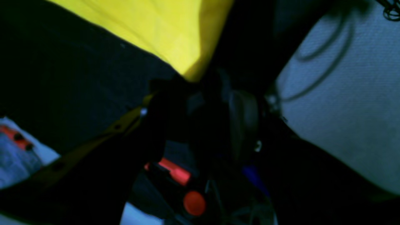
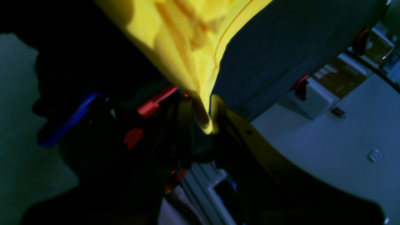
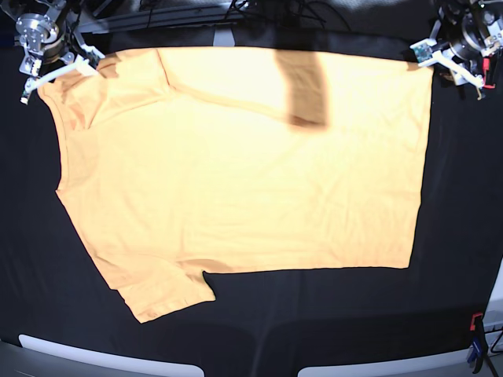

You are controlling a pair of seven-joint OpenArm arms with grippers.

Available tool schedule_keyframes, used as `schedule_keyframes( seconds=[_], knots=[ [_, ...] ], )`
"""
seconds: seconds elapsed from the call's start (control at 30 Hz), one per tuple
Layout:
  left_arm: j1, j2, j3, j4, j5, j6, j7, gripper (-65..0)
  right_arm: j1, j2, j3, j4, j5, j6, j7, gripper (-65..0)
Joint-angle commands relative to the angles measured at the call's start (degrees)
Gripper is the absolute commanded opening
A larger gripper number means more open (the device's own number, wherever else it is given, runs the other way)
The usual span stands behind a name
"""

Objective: Layout the t-shirt on the table in an organized manner, then fold the t-shirt properly
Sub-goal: 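Drag the held shirt edge back and lay it flat, releasing both grippers, then move both grippers to the shirt's hem corners and grasp them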

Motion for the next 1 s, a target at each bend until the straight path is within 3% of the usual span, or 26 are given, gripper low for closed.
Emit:
schedule_keyframes(
  seconds=[0.0, 0.07, 0.23, 0.37, 0.47, 0.57, 0.63, 0.73, 0.97],
  knots=[
    [0.0, -1.9, -0.8, 0.8, -1.6, 0.7, -1.7, -35.7, 0.0, 0.9, 1.4, 0.9, -1.2, -1.9, 0.9, -54.8],
    [-0.7, -2.6, -2.6, 0.8, -7.1, 1.7, -4.1, -35.7, 0.1, 0.8, 3.9, 0.9, 1.2, -4.2, 2.8, -54.8],
    [-6.5, -0.6, -10.8, 0.4, -18.4, 1.7, -6.5, -35.8, 5.9, -1.9, 12.7, 0.7, 14.9, -3.6, 8.3, -54.8],
    [-14.6, 4.5, -15.1, -2.5, -26.7, 1.6, -9.2, -35.8, 15.8, -6.1, 17.7, -1.4, 29.2, 2.4, 11.7, -54.8],
    [-22.4, 9.7, -15.1, -8.0, -28.5, 1.5, -10.1, -35.8, 24.2, -9.2, 18.2, -6.1, 35.5, 7.6, 12.5, -54.8],
    [-30.5, 15.6, -15.0, -14.2, -29.6, 1.5, -10.7, -35.8, 32.8, -13.2, 18.2, -13.4, 38.0, 11.7, 15.3, -54.7],
    [-36.0, 18.9, -15.0, -18.4, -30.7, 0.8, -10.6, -35.8, 38.8, -15.3, 18.2, -18.8, 40.3, 13.0, 18.1, -54.7],
    [-44.6, 22.9, -15.0, -26.6, -31.6, 0.6, -10.4, -35.8, 48.4, -18.2, 18.2, -27.5, 44.2, 14.4, 17.8, -54.7],
    [-64.2, 27.1, -15.0, -54.8, -31.7, -2.3, -10.8, -35.8, 69.2, -22.3, 18.1, -52.8, 46.8, 22.1, 17.7, -54.7]
  ],
)
